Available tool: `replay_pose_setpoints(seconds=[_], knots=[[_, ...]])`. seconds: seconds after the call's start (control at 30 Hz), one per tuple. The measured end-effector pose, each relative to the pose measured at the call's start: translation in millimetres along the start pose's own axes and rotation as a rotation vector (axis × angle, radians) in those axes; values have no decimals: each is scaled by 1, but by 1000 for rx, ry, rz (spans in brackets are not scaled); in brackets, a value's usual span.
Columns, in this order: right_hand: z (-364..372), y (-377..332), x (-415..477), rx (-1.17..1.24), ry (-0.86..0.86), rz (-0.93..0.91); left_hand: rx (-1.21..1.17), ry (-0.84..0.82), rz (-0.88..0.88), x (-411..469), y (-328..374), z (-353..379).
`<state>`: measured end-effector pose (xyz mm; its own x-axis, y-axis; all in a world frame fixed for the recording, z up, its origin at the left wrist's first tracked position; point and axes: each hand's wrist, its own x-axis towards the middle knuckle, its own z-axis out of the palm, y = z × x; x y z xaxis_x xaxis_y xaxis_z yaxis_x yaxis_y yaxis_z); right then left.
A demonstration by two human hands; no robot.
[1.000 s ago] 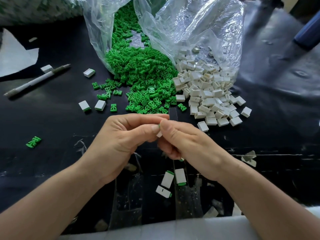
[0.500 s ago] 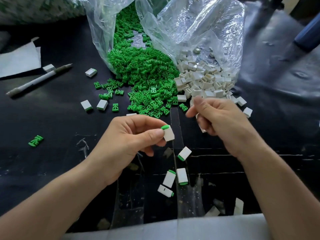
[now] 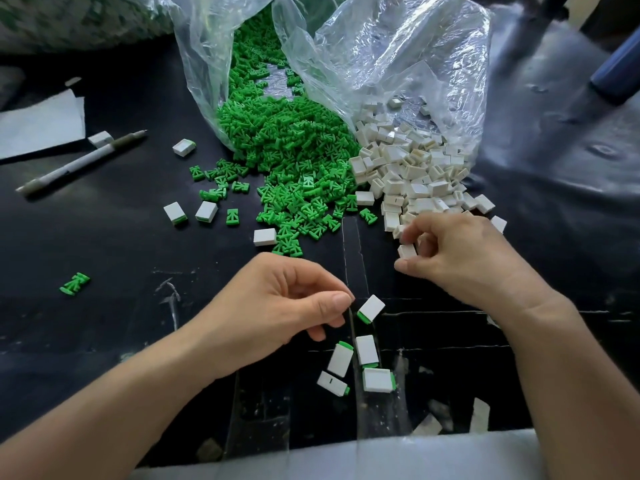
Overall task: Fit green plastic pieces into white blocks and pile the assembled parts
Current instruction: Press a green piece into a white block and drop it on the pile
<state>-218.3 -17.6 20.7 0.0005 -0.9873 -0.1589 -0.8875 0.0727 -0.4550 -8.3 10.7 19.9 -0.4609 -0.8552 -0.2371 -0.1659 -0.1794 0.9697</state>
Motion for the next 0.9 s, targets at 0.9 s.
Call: replay_pose_setpoints(seconds=[0.9], knots=[[34, -40, -11, 979, -261, -164, 21, 281, 271, 6, -11, -2]])
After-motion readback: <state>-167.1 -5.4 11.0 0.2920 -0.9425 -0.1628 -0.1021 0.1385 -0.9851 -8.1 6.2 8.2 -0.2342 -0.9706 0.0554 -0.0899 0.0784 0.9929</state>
